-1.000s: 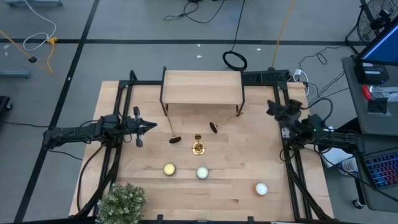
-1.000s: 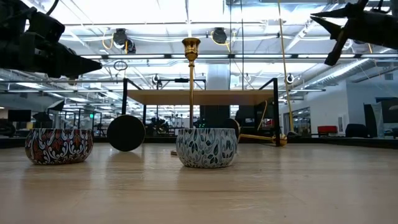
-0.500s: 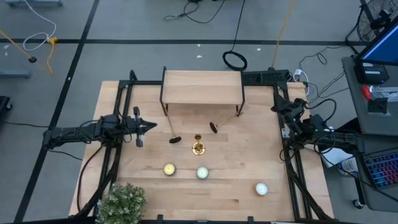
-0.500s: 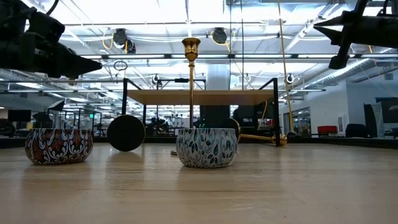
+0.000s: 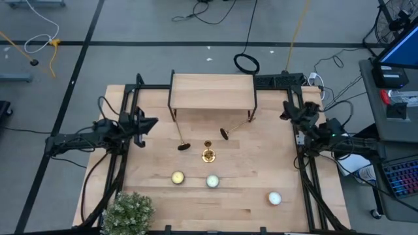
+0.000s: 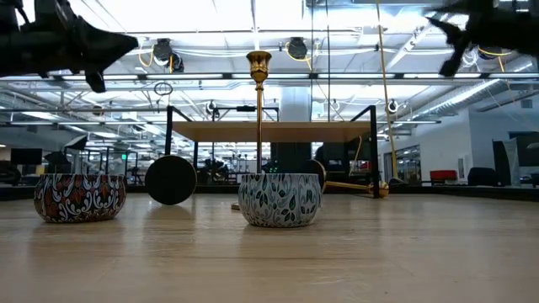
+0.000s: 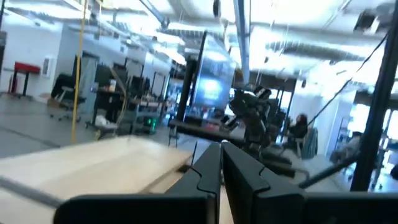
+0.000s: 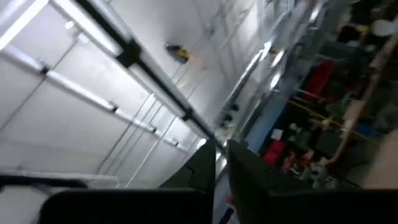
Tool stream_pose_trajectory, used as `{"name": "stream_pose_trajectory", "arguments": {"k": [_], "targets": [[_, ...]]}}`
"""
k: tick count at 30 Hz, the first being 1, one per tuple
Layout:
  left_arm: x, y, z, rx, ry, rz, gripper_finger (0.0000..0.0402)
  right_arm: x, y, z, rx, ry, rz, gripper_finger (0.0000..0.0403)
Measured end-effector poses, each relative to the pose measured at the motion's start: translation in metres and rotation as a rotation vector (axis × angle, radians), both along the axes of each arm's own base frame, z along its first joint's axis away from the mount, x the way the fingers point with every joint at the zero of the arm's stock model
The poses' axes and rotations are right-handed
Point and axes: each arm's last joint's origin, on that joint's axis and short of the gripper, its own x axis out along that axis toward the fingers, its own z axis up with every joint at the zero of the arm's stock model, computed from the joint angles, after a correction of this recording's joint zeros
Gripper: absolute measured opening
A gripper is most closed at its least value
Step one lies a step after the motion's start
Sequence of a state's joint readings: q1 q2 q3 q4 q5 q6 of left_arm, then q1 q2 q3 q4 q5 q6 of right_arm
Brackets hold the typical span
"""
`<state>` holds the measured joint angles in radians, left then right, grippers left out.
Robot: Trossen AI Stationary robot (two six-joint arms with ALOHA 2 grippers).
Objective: Pick & Place candle stick holders
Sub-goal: Put the orange scented candle on the shelf
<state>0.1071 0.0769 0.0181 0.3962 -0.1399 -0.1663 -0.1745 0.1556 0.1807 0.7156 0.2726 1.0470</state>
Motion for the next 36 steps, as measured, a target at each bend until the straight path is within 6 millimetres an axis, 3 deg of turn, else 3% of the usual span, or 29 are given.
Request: {"name": "stream_pose_trajectory", "arguments": {"k": [9, 13, 16, 19, 23, 30, 36], "targets": [[-0.004, 0.0, 0.009, -0.01, -0.106, -0.01, 0.0019, 0.026, 0.008, 0.09, -0.32, 0.062, 0.211, 0.0176], [-0.004, 0.0, 0.01, -0.06, -0.124, -0.03, 0.0019, 0.054, 0.018, 0.125, -0.449, 0.096, 0.367, 0.0234], [-0.005, 0.0, 0.011, -0.123, -0.16, -0.054, 0.0019, 0.079, 0.032, 0.138, -0.459, 0.227, 0.547, 0.0269], [-0.006, 0.0, 0.014, -0.179, -0.209, -0.069, 0.0019, 0.1, 0.049, 0.135, -0.463, 0.478, 0.751, 0.0292], [-0.008, 0.0, 0.016, -0.224, -0.252, -0.095, 0.0019, 0.111, 0.073, 0.112, -0.424, 0.864, 0.942, 0.0299], [-0.007, 0.0, 0.016, -0.261, -0.255, -0.111, 0.0019, 0.095, 0.118, 0.066, -0.344, 1.395, 1.222, 0.0298], [-0.007, 0.0, 0.016, -0.262, -0.253, -0.111, 0.0019, 0.087, 0.166, 0.038, -0.416, 1.62, 1.326, 0.0298]]}}
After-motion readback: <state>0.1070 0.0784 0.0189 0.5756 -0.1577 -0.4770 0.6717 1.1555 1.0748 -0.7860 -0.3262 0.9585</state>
